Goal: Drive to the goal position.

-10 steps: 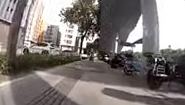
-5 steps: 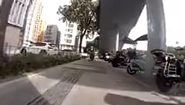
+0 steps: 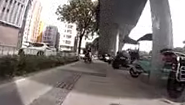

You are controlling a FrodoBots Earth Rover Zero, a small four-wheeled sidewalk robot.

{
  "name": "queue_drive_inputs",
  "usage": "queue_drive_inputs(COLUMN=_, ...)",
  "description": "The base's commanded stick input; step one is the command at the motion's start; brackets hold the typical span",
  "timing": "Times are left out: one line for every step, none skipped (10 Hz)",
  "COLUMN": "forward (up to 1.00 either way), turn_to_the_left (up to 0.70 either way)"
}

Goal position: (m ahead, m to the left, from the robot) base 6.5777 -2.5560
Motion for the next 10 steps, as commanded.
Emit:
queue_drive_inputs(forward=0.70, turn_to_the_left=0.00)
queue_drive_inputs(forward=0.70, turn_to_the_left=0.00)
queue_drive_inputs(forward=0.70, turn_to_the_left=0.00)
queue_drive_inputs(forward=0.70, turn_to_the_left=0.00)
queue_drive_inputs(forward=0.70, turn_to_the_left=0.00)
queue_drive_inputs(forward=0.70, turn_to_the_left=0.00)
queue_drive_inputs(forward=0.70, turn_to_the_left=0.00)
queue_drive_inputs(forward=0.70, turn_to_the_left=0.00)
queue_drive_inputs(forward=0.70, turn_to_the_left=0.00)
queue_drive_inputs(forward=0.70, turn_to_the_left=0.00)
